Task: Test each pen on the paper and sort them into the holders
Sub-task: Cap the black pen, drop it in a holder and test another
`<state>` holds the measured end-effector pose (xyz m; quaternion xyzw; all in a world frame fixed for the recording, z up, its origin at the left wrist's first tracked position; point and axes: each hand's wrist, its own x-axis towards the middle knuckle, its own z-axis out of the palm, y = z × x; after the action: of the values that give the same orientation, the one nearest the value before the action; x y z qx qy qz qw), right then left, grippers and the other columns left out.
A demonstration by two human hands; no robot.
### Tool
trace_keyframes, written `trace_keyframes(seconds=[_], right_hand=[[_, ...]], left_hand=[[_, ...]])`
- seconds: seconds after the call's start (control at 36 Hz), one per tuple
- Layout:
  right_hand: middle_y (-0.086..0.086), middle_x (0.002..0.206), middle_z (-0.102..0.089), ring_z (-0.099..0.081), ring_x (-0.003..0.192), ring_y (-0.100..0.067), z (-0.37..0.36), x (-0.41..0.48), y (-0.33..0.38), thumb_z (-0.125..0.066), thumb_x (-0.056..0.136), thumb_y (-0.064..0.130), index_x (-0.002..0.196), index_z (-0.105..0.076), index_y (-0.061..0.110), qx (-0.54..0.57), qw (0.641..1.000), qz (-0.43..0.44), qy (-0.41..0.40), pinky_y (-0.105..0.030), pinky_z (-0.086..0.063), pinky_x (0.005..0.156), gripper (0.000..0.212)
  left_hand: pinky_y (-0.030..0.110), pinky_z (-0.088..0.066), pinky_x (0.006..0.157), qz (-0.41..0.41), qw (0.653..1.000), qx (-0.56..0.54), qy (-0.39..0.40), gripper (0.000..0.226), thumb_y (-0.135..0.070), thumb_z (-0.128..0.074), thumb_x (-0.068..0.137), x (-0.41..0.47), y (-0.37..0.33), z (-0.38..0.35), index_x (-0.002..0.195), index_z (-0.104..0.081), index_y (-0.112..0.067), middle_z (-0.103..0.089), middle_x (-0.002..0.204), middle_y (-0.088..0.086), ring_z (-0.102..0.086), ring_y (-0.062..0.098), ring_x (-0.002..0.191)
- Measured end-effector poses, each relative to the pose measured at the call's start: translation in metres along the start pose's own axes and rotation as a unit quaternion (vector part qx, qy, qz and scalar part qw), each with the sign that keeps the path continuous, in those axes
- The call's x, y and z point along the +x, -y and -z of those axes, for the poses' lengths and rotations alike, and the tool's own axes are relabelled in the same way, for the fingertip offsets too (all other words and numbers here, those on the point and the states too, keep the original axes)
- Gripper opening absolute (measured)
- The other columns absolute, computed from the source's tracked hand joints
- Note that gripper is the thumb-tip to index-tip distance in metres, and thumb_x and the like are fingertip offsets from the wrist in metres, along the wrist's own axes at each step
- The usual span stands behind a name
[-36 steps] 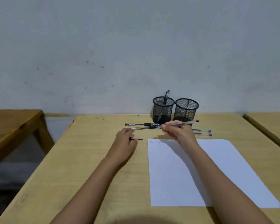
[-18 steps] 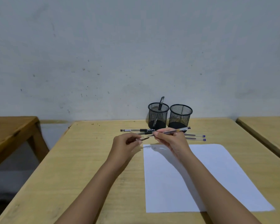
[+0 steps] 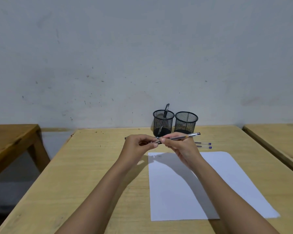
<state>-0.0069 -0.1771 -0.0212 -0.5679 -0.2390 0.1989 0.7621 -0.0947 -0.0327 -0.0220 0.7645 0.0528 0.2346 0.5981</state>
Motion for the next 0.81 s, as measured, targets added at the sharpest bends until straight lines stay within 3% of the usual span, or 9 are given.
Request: trace_keyframes(seconds=[0.08, 0.19, 0.31, 0.39, 0.47, 0.53, 0.64, 0.81], right_hand=[[-0.004, 0.068, -0.068, -0.059, 0.063, -0.010, 0.002, -0.003, 0.005, -0.069, 0.071, -0.003, 0.069, -0.067, 0.007, 0.029, 0.999, -0.005, 0.016, -0.015, -0.049, 0.062, 0.010], [0.004, 0.062, -0.066, -0.060, 0.058, -0.003, 0.007, -0.003, 0.019, -0.060, 0.082, -0.004, 0.076, -0.061, 0.003, 0.049, 0.999, 0.004, 0.025, -0.011, -0.048, 0.058, 0.010], [0.001, 0.064, -0.066, -0.063, 0.060, -0.006, 0.023, 0.000, 0.033, -0.066, 0.074, 0.001, 0.069, -0.066, 0.009, 0.080, 0.997, 0.013, -0.014, -0.011, -0.050, 0.058, 0.009], [0.001, 0.063, -0.067, -0.062, 0.060, -0.008, 0.033, 0.001, 0.040, -0.073, 0.063, 0.003, 0.062, -0.071, 0.015, -0.026, 0.999, 0.031, 0.019, -0.015, -0.051, 0.061, 0.011], [0.002, 0.059, -0.068, -0.060, 0.055, -0.007, 0.035, 0.004, 0.043, -0.076, 0.066, -0.005, 0.065, -0.070, 0.013, -0.194, 0.979, 0.040, 0.050, -0.016, -0.048, 0.055, 0.019], [0.000, 0.058, -0.066, -0.057, 0.050, -0.007, 0.032, 0.008, 0.046, -0.077, 0.067, -0.005, 0.069, -0.069, 0.010, -0.254, 0.964, 0.032, 0.074, -0.019, -0.045, 0.049, 0.018], [0.002, 0.064, -0.062, -0.056, 0.058, -0.011, 0.025, 0.022, 0.049, -0.078, 0.068, -0.002, 0.071, -0.067, 0.020, -0.354, 0.929, 0.038, 0.104, -0.025, -0.050, 0.060, 0.024], [0.003, 0.063, -0.056, -0.061, 0.061, -0.027, 0.026, 0.055, 0.051, -0.069, 0.069, -0.003, 0.071, -0.056, 0.015, -0.382, 0.920, 0.087, 0.002, -0.039, -0.052, 0.070, 0.022]], left_hand=[[0.022, -0.054, 0.077, -0.014, 1.000, 0.002, 0.008, 0.019, -0.001, -0.075, 0.072, 0.003, -0.006, 0.002, 0.080, -0.074, -0.018, -0.074, 0.080, -0.001, -0.067, 0.010, 0.076], [0.019, -0.050, 0.071, -0.021, 0.998, 0.017, 0.048, 0.017, -0.002, -0.075, 0.073, 0.009, -0.024, 0.007, 0.082, -0.073, -0.016, -0.073, 0.080, 0.009, -0.065, 0.009, 0.072], [0.012, -0.041, 0.064, -0.005, 0.997, 0.049, 0.059, 0.014, -0.006, -0.075, 0.074, 0.016, -0.035, 0.024, 0.085, -0.074, -0.015, -0.070, 0.078, 0.006, -0.059, 0.004, 0.069], [0.021, -0.041, 0.067, 0.009, 0.995, 0.065, 0.072, 0.013, -0.009, -0.075, 0.074, 0.022, -0.038, 0.035, 0.086, -0.074, -0.014, -0.071, 0.085, 0.012, -0.059, 0.008, 0.075], [0.011, -0.044, 0.066, -0.001, 0.996, 0.064, 0.065, 0.014, -0.007, -0.075, 0.075, 0.033, -0.044, 0.040, 0.088, -0.073, -0.012, -0.069, 0.083, 0.009, -0.061, 0.003, 0.071], [0.013, -0.048, 0.071, -0.009, 0.998, 0.042, 0.054, 0.016, -0.006, -0.076, 0.074, 0.042, -0.048, 0.039, 0.089, -0.072, -0.009, -0.067, 0.082, 0.010, -0.062, 0.008, 0.075], [0.014, -0.049, 0.076, -0.040, 0.998, 0.022, 0.048, 0.019, -0.008, -0.075, 0.075, 0.064, -0.055, 0.026, 0.094, -0.071, -0.010, -0.068, 0.083, 0.007, -0.063, 0.011, 0.078], [0.030, -0.050, 0.095, -0.045, 0.999, 0.027, 0.013, 0.023, -0.024, -0.064, 0.087, 0.101, -0.037, 0.005, 0.107, -0.066, -0.014, -0.071, 0.102, 0.006, -0.066, 0.015, 0.097]])
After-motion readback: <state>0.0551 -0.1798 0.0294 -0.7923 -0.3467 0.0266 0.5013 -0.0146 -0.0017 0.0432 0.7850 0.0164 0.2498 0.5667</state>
